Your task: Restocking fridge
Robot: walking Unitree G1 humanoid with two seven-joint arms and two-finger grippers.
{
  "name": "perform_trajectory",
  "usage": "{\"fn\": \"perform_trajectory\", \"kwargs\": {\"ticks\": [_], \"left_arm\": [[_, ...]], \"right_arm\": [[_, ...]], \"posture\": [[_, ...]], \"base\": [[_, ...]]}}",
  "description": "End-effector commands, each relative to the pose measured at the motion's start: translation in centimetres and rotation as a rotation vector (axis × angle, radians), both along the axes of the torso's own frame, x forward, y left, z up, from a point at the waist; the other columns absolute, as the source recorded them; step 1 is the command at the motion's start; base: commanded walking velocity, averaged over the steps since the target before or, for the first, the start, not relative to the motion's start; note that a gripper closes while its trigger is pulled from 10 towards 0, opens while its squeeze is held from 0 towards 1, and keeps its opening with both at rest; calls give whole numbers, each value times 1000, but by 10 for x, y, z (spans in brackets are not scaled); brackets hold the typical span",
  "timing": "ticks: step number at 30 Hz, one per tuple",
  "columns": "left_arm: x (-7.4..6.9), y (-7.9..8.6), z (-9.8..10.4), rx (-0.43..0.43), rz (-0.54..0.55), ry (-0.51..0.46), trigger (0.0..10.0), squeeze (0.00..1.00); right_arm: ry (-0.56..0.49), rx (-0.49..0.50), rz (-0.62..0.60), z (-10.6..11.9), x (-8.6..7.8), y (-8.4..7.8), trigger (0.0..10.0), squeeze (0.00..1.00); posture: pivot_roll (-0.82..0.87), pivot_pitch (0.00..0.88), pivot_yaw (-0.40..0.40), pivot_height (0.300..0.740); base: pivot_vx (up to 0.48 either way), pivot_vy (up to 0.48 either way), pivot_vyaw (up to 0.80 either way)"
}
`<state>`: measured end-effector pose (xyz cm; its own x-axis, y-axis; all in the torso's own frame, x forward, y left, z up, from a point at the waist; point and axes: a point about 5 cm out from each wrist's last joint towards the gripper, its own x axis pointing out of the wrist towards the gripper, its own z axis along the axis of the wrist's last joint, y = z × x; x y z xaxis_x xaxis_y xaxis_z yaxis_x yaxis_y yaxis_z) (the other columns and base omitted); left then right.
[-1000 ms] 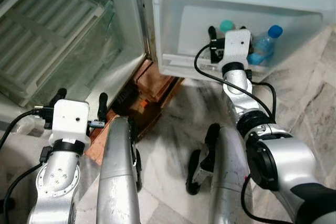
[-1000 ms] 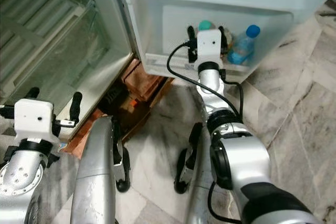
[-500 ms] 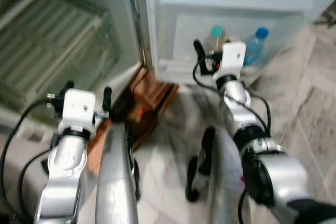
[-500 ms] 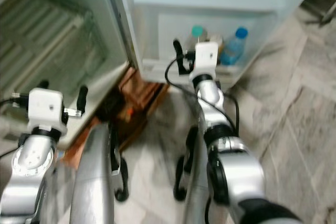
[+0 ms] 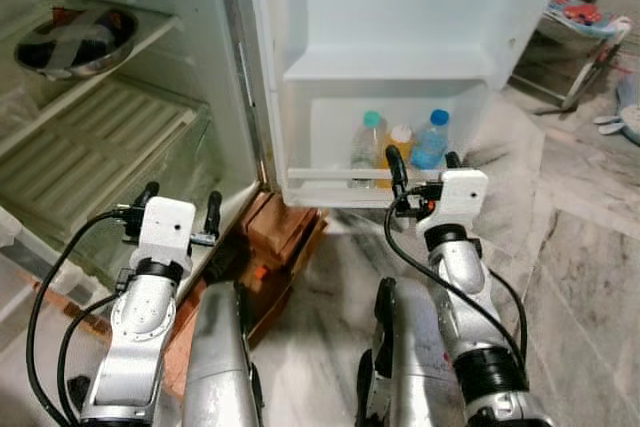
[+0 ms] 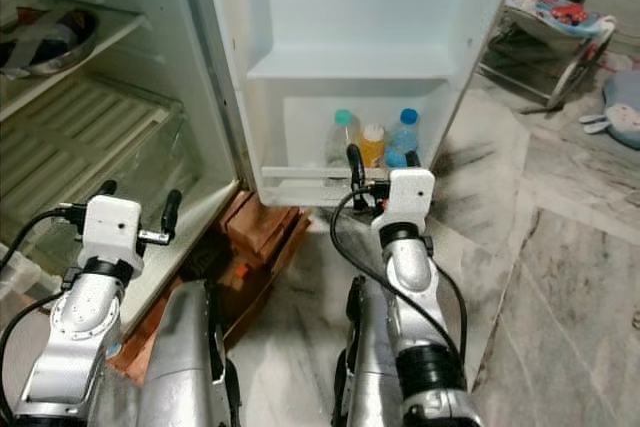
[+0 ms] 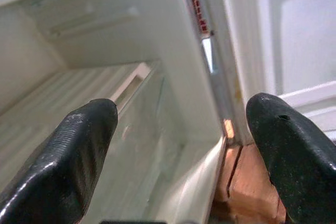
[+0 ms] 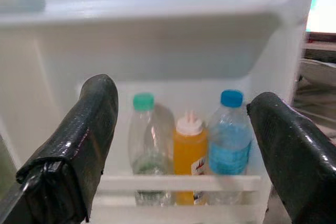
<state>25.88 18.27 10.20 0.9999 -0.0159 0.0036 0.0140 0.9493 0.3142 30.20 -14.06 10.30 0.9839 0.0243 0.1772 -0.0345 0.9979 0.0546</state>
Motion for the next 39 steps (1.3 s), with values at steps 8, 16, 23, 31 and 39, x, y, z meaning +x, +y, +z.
{"fn": "perform_trajectory", "kwargs": {"ticks": [8, 16, 23, 31, 39], "left_arm": [[6, -18, -1, -25, -64, -36, 10000, 0], [-3, -14, -1, -37, -23, -57, 10000, 0], [0, -15, 2, -37, -6, -81, 10000, 0], [-9, -15, -4, -54, 21, -64, 10000, 0], [-1, -22, -2, -53, 16, -59, 10000, 0]], "right_arm": [[2, 12, -8, 15, 1, 2, 10000, 0], [83, -31, -63, -2, -16, -19, 10000, 0], [66, -42, -69, 11, -5, -17, 10000, 0], [99, -79, -98, 8, -14, -25, 10000, 0], [156, -44, -84, 7, -14, -21, 10000, 0]], "posture": [[102, 0, -9, 575], [102, 0, -29, 625], [107, 0, -46, 670], [91, 0, -59, 720], [81, 0, -61, 740]], "base": [[0, 0, 0], [0, 0, 0], [0, 0, 0], [0, 0, 0], [0, 0, 0]]}}
